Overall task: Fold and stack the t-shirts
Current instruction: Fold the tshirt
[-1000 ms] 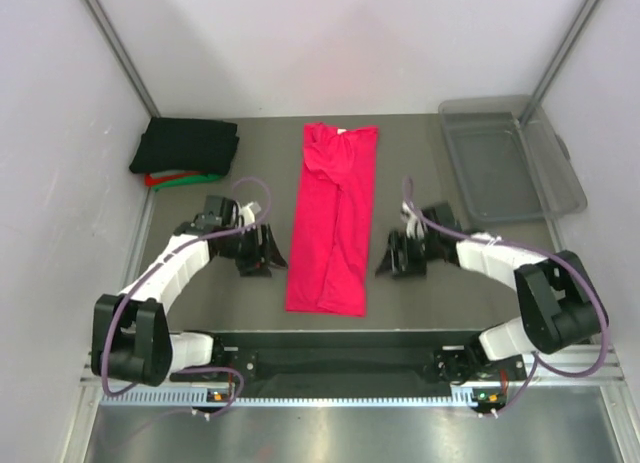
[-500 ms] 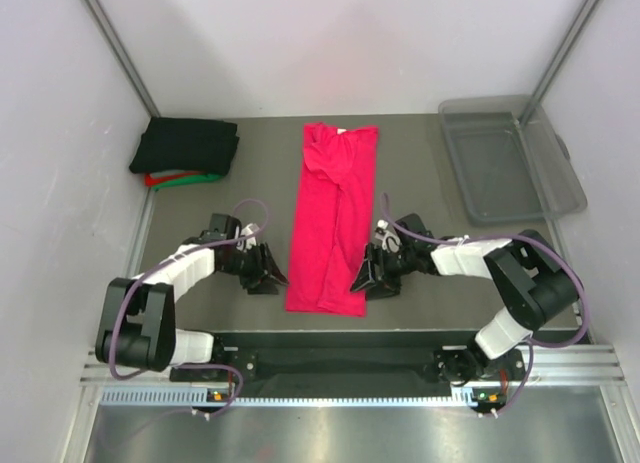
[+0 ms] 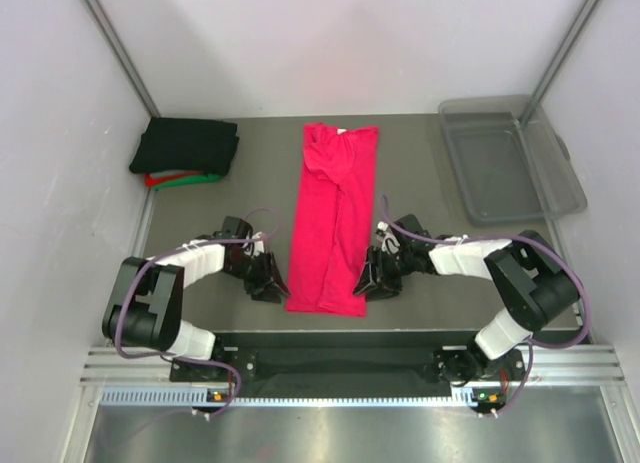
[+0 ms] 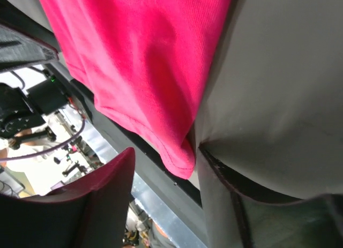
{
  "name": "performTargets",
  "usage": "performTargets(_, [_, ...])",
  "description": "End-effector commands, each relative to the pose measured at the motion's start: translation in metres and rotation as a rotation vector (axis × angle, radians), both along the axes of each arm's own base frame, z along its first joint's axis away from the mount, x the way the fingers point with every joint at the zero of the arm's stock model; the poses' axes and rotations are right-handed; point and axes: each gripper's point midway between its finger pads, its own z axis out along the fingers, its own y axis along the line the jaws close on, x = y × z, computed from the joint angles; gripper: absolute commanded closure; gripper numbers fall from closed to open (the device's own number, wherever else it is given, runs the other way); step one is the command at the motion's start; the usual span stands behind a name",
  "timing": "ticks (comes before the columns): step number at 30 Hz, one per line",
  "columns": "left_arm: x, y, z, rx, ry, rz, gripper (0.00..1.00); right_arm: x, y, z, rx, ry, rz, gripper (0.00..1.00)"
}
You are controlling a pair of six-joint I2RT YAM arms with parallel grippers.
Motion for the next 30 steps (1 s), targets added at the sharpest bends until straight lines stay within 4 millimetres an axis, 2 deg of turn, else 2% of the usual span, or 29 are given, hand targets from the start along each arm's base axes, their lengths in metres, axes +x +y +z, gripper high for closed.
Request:
performTargets(1, [0.006, 0.002, -0.009, 0.046, -0.023, -0.042, 0.58, -0.007, -0.004, -0.011, -0.081, -0.003, 0.011, 0.51])
performTargets(5, [0.011, -0.008, -0.007, 0.026, -0.042, -0.079, 0.58, -0.008, 0.002, -0.013, -0.070, 0.006, 0.021, 0.55])
performTargets(8, [0.012, -0.013, -0.007, 0.020, -0.047, -0.103, 0.77, -0.011, 0.007, -0.011, -0.059, 0.007, 0.039, 0.58])
performTargets(9, [0.014, -0.013, -0.006, 0.022, -0.050, -0.106, 0.93, -0.010, 0.009, -0.010, -0.048, 0.003, 0.044, 0.69])
performTargets(10, [0.016, -0.013, -0.004, 0.020, -0.057, -0.112, 1.00, -0.010, 0.011, -0.008, -0.035, -0.003, 0.045, 0.77])
performTargets(11, [0.021, -0.013, -0.002, 0.026, -0.076, -0.113, 1.00, -0.011, 0.012, -0.006, -0.026, 0.000, 0.050, 1.00])
performTargets(13, [0.025, -0.014, 0.004, 0.021, -0.100, -0.113, 1.00, -0.007, 0.014, 0.000, -0.011, -0.022, 0.057, 1.00])
performTargets(16, [0.046, -0.015, 0.022, 0.021, -0.194, -0.119, 1.00, -0.002, 0.012, 0.014, 0.003, -0.070, 0.076, 1.00])
performTargets(17, [0.063, -0.018, 0.036, 0.022, -0.254, -0.124, 1.00, 0.001, 0.010, 0.018, 0.003, -0.088, 0.078, 1.00])
performTargets(19, [0.079, -0.015, 0.049, 0.056, -0.324, -0.146, 1.00, 0.016, 0.005, 0.033, 0.014, -0.153, 0.077, 1.00])
performTargets(20, [0.093, -0.017, 0.063, 0.054, -0.369, -0.148, 1.00, 0.022, 0.004, 0.040, 0.020, -0.180, 0.079, 1.00])
performTargets(23, [0.110, -0.024, 0.082, 0.032, -0.426, -0.160, 1.00, 0.059, 0.003, 0.077, 0.058, -0.325, 0.063, 1.00])
performTargets(27, [0.134, -0.027, 0.099, 0.038, -0.505, -0.155, 1.00, 0.096, -0.004, 0.101, 0.067, -0.434, 0.029, 1.00])
performTargets(29, [0.150, -0.030, 0.110, 0.039, -0.559, -0.143, 1.00, 0.115, -0.008, 0.106, 0.063, -0.461, 0.005, 1.00])
performTargets(30, [0.156, -0.031, 0.109, 0.042, -0.564, -0.138, 1.00, 0.122, -0.008, 0.108, 0.068, -0.475, 0.003, 1.00])
